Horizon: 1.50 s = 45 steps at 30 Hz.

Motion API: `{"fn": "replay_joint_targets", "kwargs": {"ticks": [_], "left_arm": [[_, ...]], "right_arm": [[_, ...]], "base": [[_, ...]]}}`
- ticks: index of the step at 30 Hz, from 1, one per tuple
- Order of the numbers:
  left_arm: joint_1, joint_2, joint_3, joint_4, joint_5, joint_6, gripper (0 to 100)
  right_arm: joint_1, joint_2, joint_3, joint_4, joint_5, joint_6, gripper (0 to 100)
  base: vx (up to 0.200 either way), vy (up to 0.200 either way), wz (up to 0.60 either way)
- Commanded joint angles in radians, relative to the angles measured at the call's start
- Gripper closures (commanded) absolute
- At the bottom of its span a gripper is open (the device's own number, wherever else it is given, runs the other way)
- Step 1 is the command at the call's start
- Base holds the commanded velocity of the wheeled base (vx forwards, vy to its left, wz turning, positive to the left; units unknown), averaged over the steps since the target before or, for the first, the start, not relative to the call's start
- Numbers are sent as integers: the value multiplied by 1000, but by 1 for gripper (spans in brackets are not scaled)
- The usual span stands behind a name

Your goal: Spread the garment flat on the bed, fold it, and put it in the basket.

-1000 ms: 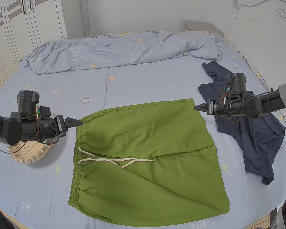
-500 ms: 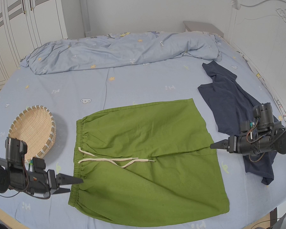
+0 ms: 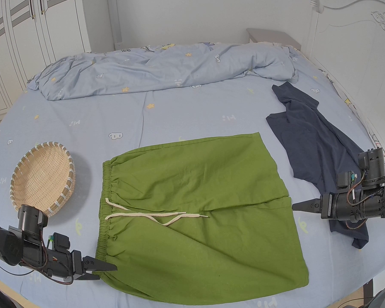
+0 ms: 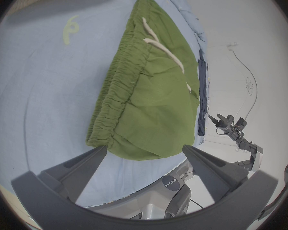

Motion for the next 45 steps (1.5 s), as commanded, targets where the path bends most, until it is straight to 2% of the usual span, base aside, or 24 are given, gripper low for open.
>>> {"fn": "replay_joint_targets", "kwargs": {"ticks": [1, 5, 19, 24, 31, 41, 45], "left_arm": [[19, 58, -2, 0, 1, 4, 0], [21, 64, 4, 1, 5, 42, 0], [18, 73, 6, 7, 8, 48, 0], [10, 127, -3, 0, 67, 71, 0], [19, 130, -13, -2, 73, 73, 0], [18, 168, -31, -109, 57, 62, 0], [18, 165, -26, -109, 57, 62, 0]], "right_arm": [[4, -11, 8, 0, 0, 0, 0], [3, -13, 8, 0, 0, 0, 0], [4, -10, 19, -1, 0, -1, 0], [4, -8, 21, 0, 2, -1, 0], [4, 3, 22, 0, 0, 0, 0], [6, 6, 22, 0, 0, 0, 0], [4, 10, 22, -1, 0, 0, 0]], "base": [[0, 0, 0], [0, 0, 0], [0, 0, 0], [0, 0, 0], [0, 0, 0], [0, 0, 0], [0, 0, 0]]}}
